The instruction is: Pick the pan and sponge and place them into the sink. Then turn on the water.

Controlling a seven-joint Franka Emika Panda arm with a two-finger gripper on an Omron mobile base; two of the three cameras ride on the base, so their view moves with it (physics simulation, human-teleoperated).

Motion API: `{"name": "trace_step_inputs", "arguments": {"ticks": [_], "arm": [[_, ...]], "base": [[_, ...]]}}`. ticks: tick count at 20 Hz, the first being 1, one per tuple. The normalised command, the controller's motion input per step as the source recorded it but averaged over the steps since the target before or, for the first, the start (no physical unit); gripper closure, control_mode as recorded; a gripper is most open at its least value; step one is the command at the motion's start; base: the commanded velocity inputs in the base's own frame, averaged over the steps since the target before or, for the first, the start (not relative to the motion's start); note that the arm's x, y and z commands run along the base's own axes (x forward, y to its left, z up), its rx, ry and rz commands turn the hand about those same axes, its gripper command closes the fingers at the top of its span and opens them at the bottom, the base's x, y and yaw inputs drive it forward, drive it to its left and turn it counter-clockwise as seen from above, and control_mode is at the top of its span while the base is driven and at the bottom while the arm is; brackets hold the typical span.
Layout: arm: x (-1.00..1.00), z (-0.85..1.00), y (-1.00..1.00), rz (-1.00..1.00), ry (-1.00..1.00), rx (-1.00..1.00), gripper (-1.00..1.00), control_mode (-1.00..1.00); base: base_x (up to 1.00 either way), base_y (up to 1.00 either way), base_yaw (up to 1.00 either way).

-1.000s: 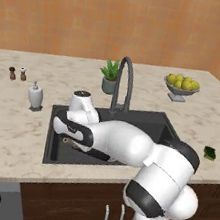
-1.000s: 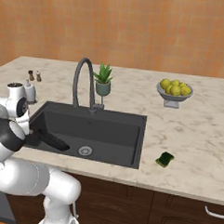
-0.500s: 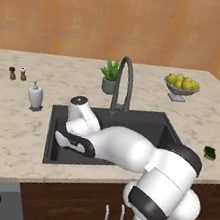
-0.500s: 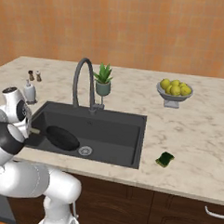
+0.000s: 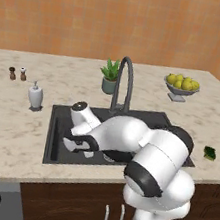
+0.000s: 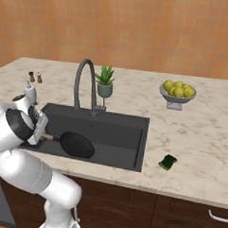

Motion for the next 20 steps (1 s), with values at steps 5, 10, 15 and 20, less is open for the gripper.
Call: {"name": "trace_step_inputs", "arguments": {"ticks": [5, 10, 15, 20], "arm": [[0.33, -0.43, -0.20, -0.25, 0.00, -0.05, 1.00, -1.00], [0.13, -0.49, -0.02, -0.20, 0.00, -0.01, 1.00, -1.00], [0.04, -0.48, 0.02, -0.14, 0.00, 0.00, 1.00, -1.00], [0.11, -0.43, 0.24, -0.09, 0.00, 0.00, 1.00, -1.00]], "base": [[0.00, 0.00, 0.00], [0.00, 0.00, 0.00], [0.00, 0.00, 0.00], [0.00, 0.00, 0.00]]}}
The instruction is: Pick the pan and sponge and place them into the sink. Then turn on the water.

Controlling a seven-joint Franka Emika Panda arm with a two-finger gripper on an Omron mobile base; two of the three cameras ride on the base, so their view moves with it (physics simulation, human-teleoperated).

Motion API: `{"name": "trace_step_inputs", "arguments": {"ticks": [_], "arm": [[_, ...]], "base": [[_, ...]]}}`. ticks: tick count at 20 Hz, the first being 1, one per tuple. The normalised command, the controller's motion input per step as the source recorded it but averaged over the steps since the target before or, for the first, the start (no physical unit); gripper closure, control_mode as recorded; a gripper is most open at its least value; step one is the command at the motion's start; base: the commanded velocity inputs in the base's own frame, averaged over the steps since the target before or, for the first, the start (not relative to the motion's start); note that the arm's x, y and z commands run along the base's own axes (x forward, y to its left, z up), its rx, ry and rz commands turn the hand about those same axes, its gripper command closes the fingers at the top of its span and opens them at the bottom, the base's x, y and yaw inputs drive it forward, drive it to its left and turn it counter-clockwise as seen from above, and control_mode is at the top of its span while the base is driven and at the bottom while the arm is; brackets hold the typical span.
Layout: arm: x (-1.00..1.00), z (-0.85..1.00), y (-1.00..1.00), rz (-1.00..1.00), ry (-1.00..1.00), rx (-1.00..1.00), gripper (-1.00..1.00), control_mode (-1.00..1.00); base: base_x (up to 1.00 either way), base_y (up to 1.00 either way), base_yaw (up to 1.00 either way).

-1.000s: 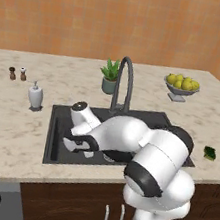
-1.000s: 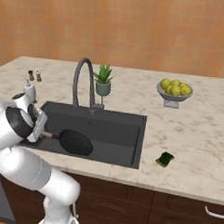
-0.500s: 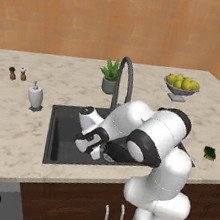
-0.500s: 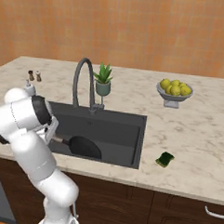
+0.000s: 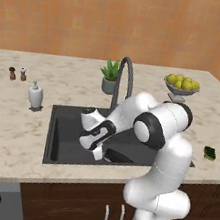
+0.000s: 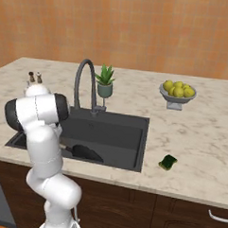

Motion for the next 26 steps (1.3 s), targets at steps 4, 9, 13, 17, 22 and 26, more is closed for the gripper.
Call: {"name": "trace_step_inputs", "arguments": {"ticks": [4, 9, 13, 17, 22, 26], "arm": [[0.23, -0.56, 0.44, -0.05, 0.00, 0.00, 1.00, -1.00], [0.13, -0.70, 0.44, -0.02, -0.02, 0.00, 1.00, -1.00], [0.00, -0.78, 0.14, -0.02, -0.05, 0.01, 1.00, -1.00], [0.00, -0.62, 0.04, -0.04, -0.08, 0.05, 1.00, -1.00], [0.05, -0.23, 0.03, -0.05, -0.07, 0.06, -1.00, -1.00], [0.01, 0.16, 0.18, -0.02, -0.04, 0.01, -1.00, -1.00]], "base": [[0.00, 0.00, 0.00], [0.00, 0.00, 0.00], [0.00, 0.00, 0.00], [0.00, 0.00, 0.00], [0.00, 0.00, 0.00], [0.00, 0.00, 0.00]]}}
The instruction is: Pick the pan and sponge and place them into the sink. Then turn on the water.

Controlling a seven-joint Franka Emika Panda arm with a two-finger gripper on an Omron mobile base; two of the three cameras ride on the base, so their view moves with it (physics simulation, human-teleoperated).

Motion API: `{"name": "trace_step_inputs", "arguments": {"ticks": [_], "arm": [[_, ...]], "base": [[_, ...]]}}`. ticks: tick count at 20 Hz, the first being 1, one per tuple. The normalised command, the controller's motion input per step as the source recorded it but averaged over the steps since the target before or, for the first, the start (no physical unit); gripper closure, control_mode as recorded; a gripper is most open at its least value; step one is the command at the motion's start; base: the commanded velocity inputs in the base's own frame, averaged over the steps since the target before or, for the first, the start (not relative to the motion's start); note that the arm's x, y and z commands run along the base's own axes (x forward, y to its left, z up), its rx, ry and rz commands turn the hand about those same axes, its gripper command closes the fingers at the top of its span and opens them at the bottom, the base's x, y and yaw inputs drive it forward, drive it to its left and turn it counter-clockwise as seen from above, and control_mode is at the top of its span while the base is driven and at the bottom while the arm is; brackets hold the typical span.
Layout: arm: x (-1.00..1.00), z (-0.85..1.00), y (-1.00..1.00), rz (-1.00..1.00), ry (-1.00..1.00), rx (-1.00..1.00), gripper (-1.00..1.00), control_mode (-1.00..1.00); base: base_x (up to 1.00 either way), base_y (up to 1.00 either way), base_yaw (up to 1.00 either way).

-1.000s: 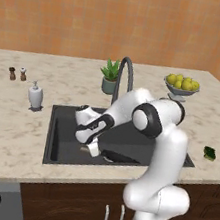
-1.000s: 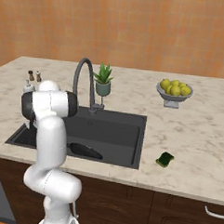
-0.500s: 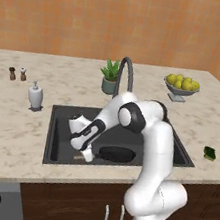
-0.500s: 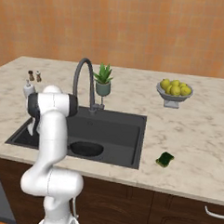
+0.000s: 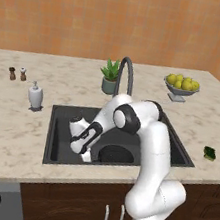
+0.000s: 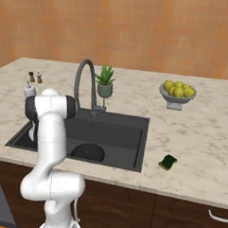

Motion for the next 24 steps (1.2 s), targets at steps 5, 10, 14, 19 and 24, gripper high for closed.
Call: {"name": "trace_step_inputs", "arguments": {"ticks": [5, 10, 14, 19, 24], "arm": [[0.00, 0.89, 0.15, 0.00, -0.12, 0.00, -1.00, -1.00], [-0.14, 0.98, 0.00, 0.01, -0.14, -0.02, -1.00, -1.00], [-0.51, 0.86, -0.04, 0.07, -0.16, -0.03, -1.00, -1.00], [-0.63, 0.89, -0.21, 0.13, -0.17, -0.02, -1.00, -1.00], [-0.61, 0.87, -0.32, 0.14, -0.06, 0.00, -1.00, -1.00]], "base": [[0.00, 0.00, 0.00], [0.00, 0.00, 0.00], [0.00, 0.00, 0.00], [0.00, 0.00, 0.00], [0.00, 0.00, 0.00]]}}
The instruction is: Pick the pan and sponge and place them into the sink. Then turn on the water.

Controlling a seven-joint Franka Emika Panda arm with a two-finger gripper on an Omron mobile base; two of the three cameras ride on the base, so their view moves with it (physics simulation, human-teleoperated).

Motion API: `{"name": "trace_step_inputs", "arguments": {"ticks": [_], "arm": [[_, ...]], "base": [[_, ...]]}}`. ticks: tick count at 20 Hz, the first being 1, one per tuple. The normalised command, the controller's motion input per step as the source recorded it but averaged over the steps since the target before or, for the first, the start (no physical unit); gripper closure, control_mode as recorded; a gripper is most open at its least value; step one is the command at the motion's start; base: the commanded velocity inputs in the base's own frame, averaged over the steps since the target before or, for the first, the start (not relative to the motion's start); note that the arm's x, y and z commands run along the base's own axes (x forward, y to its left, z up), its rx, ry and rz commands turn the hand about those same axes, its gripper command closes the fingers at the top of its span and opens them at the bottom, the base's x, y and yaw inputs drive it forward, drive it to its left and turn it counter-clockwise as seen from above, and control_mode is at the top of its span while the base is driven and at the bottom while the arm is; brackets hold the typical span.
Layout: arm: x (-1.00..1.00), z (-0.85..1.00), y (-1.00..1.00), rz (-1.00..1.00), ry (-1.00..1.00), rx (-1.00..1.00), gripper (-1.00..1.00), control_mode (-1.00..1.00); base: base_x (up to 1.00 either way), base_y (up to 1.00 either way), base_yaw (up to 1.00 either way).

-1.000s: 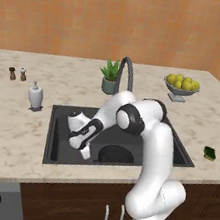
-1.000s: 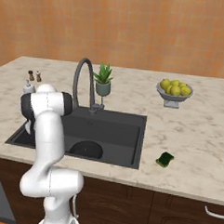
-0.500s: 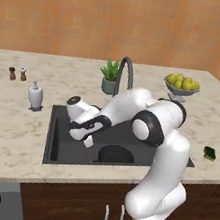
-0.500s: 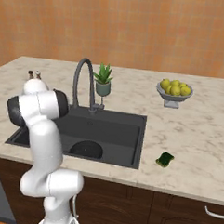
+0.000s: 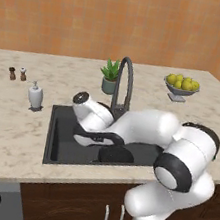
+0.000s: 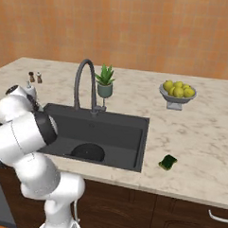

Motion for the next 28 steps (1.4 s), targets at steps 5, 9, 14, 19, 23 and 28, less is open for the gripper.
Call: {"name": "trace_step_inputs", "arguments": {"ticks": [5, 9, 14, 19, 23, 28], "arm": [[-0.58, 0.97, -0.28, 0.13, 0.00, 0.00, -1.00, -1.00], [-0.67, 0.88, -0.35, 0.15, 0.00, 0.00, -1.00, -1.00], [-0.77, 0.48, -0.61, 0.19, 0.02, -0.04, -1.00, -1.00], [-0.66, 0.23, -0.80, 0.19, 0.11, -0.08, -1.00, -1.00], [-0.27, 0.22, -0.84, 0.11, 0.26, -0.15, -1.00, -1.00], [0.01, 0.05, -0.93, 0.05, 0.27, -0.12, -1.00, -1.00]], "base": [[0.00, 0.00, 0.00], [0.00, 0.00, 0.00], [0.00, 0.00, 0.00], [0.00, 0.00, 0.00], [0.00, 0.00, 0.00], [0.00, 0.00, 0.00]]}}
